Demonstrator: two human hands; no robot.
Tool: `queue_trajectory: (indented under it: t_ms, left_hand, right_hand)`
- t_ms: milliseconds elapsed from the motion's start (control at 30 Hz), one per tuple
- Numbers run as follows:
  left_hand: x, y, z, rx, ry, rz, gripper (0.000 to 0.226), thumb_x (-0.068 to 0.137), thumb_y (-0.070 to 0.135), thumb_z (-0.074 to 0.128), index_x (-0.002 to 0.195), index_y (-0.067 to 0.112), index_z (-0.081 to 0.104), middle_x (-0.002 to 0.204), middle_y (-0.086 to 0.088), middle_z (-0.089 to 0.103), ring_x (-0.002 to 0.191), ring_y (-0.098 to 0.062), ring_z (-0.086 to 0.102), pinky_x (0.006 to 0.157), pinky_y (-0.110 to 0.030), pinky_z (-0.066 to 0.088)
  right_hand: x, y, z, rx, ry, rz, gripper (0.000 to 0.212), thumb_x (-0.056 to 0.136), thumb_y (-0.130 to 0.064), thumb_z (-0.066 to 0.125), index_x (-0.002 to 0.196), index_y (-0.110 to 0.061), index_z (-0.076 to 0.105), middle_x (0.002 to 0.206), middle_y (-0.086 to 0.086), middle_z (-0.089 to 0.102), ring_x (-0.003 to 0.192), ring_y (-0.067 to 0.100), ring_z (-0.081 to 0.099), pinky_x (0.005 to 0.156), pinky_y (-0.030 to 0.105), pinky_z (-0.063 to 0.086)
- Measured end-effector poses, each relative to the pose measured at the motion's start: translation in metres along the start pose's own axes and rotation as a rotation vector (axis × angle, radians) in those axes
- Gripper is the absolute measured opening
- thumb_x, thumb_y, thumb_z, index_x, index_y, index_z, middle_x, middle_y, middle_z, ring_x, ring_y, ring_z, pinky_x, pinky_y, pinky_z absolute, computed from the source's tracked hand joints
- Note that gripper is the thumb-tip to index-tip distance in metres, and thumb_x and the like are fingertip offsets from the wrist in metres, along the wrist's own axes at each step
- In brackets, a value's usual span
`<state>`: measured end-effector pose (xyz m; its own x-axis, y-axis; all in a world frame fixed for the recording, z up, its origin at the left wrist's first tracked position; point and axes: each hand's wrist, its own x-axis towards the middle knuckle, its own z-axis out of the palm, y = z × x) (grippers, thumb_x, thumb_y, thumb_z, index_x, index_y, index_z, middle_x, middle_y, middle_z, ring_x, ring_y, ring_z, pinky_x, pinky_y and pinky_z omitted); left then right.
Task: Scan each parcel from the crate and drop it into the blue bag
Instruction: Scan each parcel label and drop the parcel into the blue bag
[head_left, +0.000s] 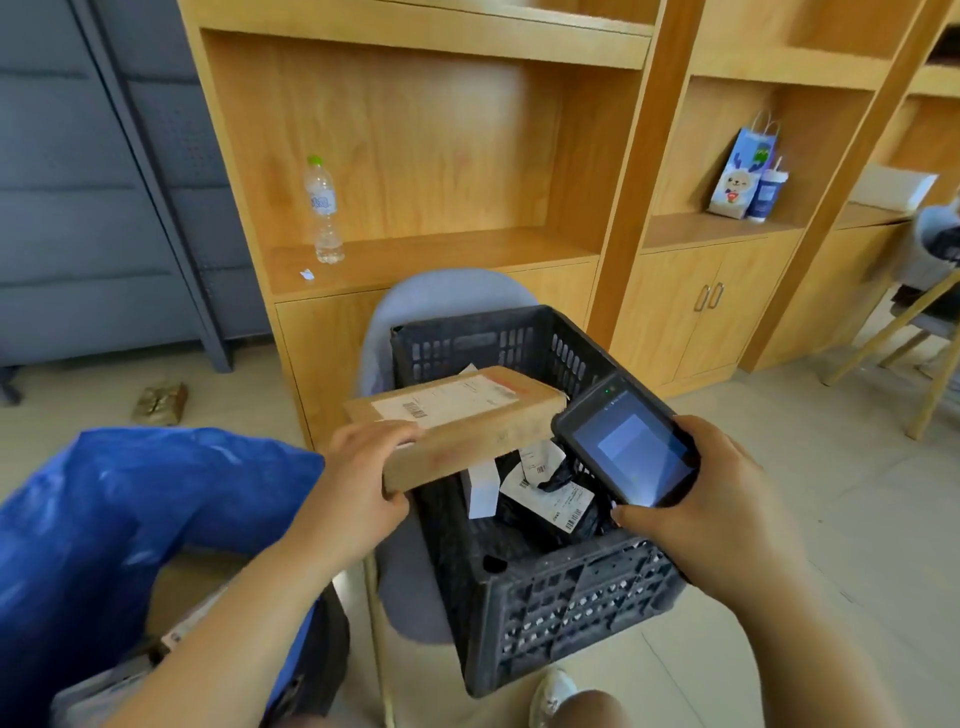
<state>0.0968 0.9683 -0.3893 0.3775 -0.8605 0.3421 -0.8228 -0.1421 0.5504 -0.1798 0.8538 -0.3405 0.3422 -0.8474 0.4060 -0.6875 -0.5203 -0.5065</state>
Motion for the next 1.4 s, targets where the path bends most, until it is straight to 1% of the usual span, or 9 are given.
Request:
queue_trajectory:
  t_ms: [267,467,600,667,767,900,1100,1233,1400]
  left_hand:
    - [-0.016,-0.008,0.020,-0.077,-0.021,-0.061,0.039,0.079,0.003,0.068,0.108,0.030,0.063,0.139,0.011,0.032,0.134,-0.014,0.017,0.107,-0.023,0.020]
    - [-0.012,-0.008,0.030,-0.159,0.101,-0.090,0.012,0.092,0.027,0.060,0.102,0.027,0.066,0.126,0.013,0.044,0.124,-0.007,0.026,0.097,-0.018,0.024]
    - [-0.007,-0.005,0.038,-0.199,0.318,-0.213,0.022,0.091,0.017,0.062,0.112,0.020,0.057,0.129,-0.001,0.044,0.122,-0.017,0.036,0.083,-0.008,0.034]
    - [-0.003,-0.005,0.042,-0.166,0.389,-0.366,0.044,0.085,0.020,0.070,0.124,0.019,0.049,0.135,-0.008,0.036,0.123,-0.022,0.032,0.091,-0.018,0.036]
    - [0.004,-0.009,0.040,-0.391,0.272,-0.635,0.068,0.082,0.033,0.072,0.137,0.019,0.035,0.137,-0.007,0.038,0.121,-0.025,0.044,0.093,-0.041,0.050]
    - [0.008,-0.014,0.032,-0.797,0.021,-0.851,0.053,0.087,0.037,0.067,0.130,0.019,0.043,0.121,-0.006,0.061,0.096,-0.029,0.067,0.053,-0.033,0.057]
    - [0.003,-0.021,0.027,-0.992,0.175,-0.678,0.030,0.084,0.013,0.071,0.108,0.023,0.058,0.112,0.000,0.067,0.098,-0.018,0.067,0.064,-0.032,0.061]
    - [-0.002,-0.026,0.021,-0.773,0.317,-0.573,0.052,0.078,0.017,0.078,0.119,0.029,0.050,0.114,0.009,0.065,0.101,-0.016,0.066,0.077,-0.036,0.060]
    - [-0.007,-0.030,0.014,-0.742,0.349,-0.508,0.059,0.076,0.022,0.079,0.127,0.030,0.049,0.112,0.017,0.064,0.095,-0.008,0.067,0.064,-0.020,0.057]
  right_hand:
    - [-0.009,-0.009,0.007,0.049,-0.033,-0.034,0.078,0.046,-0.038,0.083,0.113,-0.026,0.046,0.087,-0.013,0.044,0.078,0.016,0.049,0.061,0.033,0.044]
    - [-0.007,-0.005,0.009,0.022,-0.061,-0.029,0.082,0.047,-0.041,0.083,0.117,-0.025,0.044,0.092,-0.012,0.044,0.082,0.016,0.049,0.065,0.035,0.047]
    - [-0.006,-0.003,0.010,0.015,-0.067,-0.024,0.084,0.047,-0.040,0.084,0.120,-0.024,0.044,0.093,-0.011,0.045,0.083,0.016,0.049,0.067,0.037,0.048]
    - [-0.006,-0.003,0.010,0.006,-0.077,-0.020,0.088,0.047,-0.040,0.085,0.123,-0.022,0.044,0.095,-0.010,0.045,0.084,0.016,0.049,0.068,0.036,0.047]
    - [-0.005,-0.003,0.011,-0.016,-0.093,-0.015,0.091,0.048,-0.041,0.085,0.126,-0.021,0.044,0.097,-0.009,0.045,0.085,0.015,0.047,0.067,0.034,0.045]
    - [-0.004,-0.005,0.012,-0.036,-0.102,-0.005,0.092,0.048,-0.041,0.084,0.128,-0.021,0.043,0.097,-0.009,0.044,0.084,0.015,0.046,0.066,0.032,0.041]
    - [-0.003,-0.012,0.008,-0.109,-0.162,-0.037,0.084,0.050,-0.042,0.083,0.122,-0.021,0.045,0.094,-0.006,0.048,0.082,0.018,0.050,0.065,0.033,0.047]
    - [-0.005,-0.020,0.006,-0.174,-0.231,-0.034,0.084,0.053,-0.043,0.081,0.125,-0.021,0.043,0.102,-0.004,0.054,0.085,0.017,0.050,0.070,0.035,0.049]
    - [-0.008,-0.029,0.006,-0.186,-0.310,-0.053,0.093,0.054,-0.045,0.081,0.133,-0.026,0.037,0.098,-0.012,0.043,0.087,0.013,0.048,0.072,0.033,0.049]
